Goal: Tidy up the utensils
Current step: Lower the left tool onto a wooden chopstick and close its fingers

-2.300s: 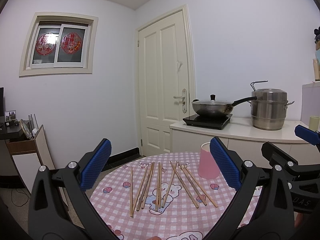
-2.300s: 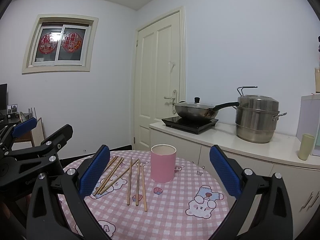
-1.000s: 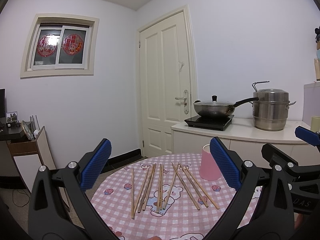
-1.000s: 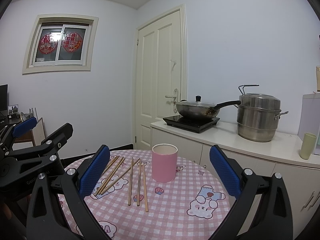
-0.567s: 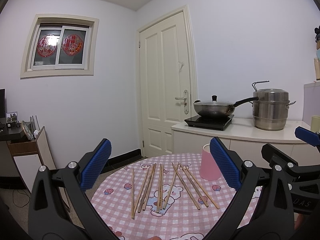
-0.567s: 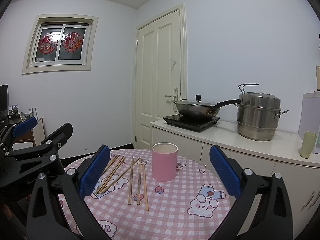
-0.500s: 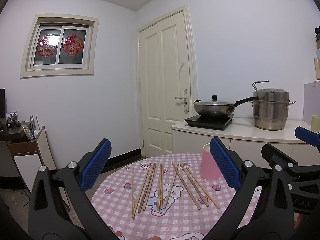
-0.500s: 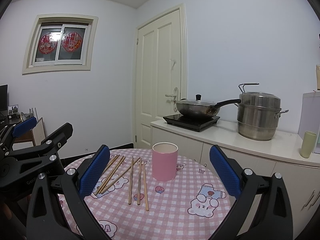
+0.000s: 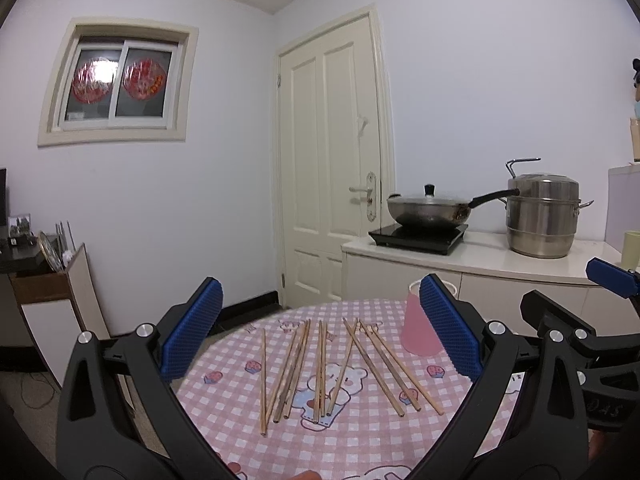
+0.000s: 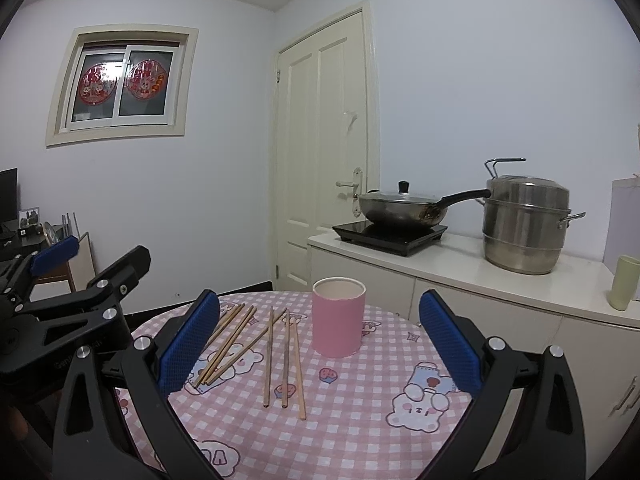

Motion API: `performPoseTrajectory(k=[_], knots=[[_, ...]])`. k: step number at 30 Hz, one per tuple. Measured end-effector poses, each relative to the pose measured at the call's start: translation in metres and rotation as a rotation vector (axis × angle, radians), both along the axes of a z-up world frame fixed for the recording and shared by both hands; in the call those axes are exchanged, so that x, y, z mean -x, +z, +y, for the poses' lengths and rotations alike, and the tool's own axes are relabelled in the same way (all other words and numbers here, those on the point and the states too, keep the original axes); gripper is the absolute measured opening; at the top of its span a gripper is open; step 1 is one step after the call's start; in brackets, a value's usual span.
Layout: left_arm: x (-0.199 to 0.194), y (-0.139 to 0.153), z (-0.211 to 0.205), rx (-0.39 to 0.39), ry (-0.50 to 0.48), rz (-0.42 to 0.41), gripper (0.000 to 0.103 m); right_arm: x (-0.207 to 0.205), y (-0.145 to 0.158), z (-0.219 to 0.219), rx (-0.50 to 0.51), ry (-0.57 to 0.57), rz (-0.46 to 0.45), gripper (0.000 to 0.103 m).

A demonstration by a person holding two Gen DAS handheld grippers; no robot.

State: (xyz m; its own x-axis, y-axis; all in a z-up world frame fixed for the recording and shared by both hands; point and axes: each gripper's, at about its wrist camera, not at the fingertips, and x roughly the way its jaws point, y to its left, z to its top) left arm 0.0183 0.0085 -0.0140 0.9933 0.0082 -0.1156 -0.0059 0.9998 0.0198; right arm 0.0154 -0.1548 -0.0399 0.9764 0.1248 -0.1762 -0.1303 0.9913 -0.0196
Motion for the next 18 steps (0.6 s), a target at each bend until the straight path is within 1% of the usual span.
performPoseTrajectory(k=[3, 7, 10, 13, 18], knots=[[-0.012, -0.006, 0.006, 0.014, -0.028, 0.051, 0.097, -0.009, -0.007, 0.003, -0.016, 0.049, 0.025, 0.096], [-0.032, -0.021, 0.021, 0.03, -0.032, 0.138, 0.097, -0.029, -0.021, 0.007, -0.051, 0.095, 0.113, 0.096], [-0.05, -0.034, 0.037, 0.055, -0.016, 0.209, 0.097, -0.047, -0.033, 0.01, -0.049, 0.1, 0.179, 0.096], [-0.067, -0.05, 0.056, 0.089, -0.018, 0.291, 0.097, -0.06, -0.043, 0.011, -0.031, 0.087, 0.214, 0.096], [-0.086, -0.071, 0.084, 0.136, 0.002, 0.373, 0.097, -0.08, -0.059, 0.009, -0.025, 0.085, 0.281, 0.096]])
